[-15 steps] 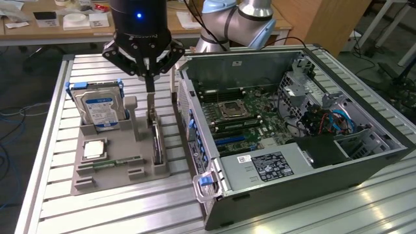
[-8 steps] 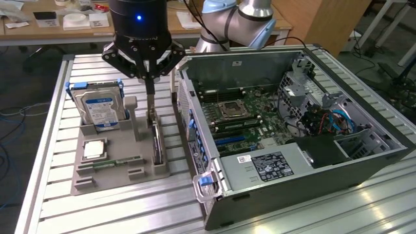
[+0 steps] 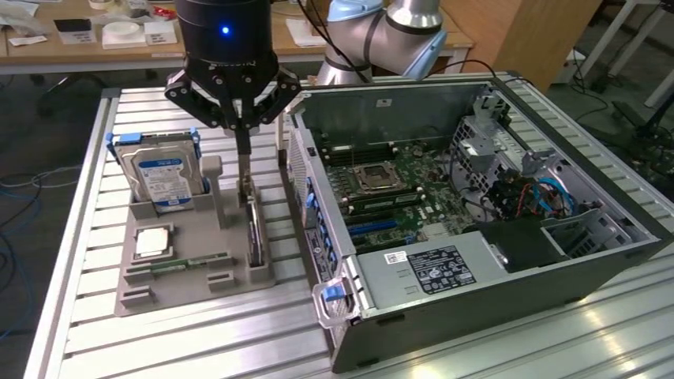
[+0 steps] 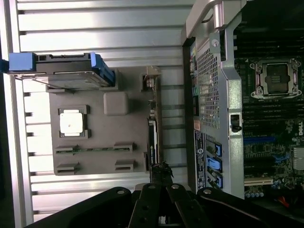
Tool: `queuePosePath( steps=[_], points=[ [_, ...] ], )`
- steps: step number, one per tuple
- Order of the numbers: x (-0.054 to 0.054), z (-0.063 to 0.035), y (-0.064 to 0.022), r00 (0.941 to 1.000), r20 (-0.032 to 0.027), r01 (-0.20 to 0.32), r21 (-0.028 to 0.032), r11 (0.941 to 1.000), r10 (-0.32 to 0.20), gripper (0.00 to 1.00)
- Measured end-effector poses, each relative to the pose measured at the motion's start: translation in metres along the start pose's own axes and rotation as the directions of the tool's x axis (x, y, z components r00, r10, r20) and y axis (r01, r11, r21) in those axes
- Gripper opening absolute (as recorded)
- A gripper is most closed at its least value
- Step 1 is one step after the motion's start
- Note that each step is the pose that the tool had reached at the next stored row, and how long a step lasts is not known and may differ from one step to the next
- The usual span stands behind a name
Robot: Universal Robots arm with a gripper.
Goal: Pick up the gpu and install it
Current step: 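Reach for the gpu, then pick up the gpu and move the gpu toward the slot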
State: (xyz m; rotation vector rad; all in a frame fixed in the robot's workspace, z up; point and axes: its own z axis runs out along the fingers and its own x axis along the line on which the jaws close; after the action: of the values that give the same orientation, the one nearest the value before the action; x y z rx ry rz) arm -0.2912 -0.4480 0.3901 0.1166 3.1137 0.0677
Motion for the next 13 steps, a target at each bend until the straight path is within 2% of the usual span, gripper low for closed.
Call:
queuePosePath(
  steps=[13],
  points=[
    [0.0000, 0.0000, 0.0000, 1.0000, 0.0000, 0.000, -0.0001, 1.0000, 0.000, 0.11]
  ],
)
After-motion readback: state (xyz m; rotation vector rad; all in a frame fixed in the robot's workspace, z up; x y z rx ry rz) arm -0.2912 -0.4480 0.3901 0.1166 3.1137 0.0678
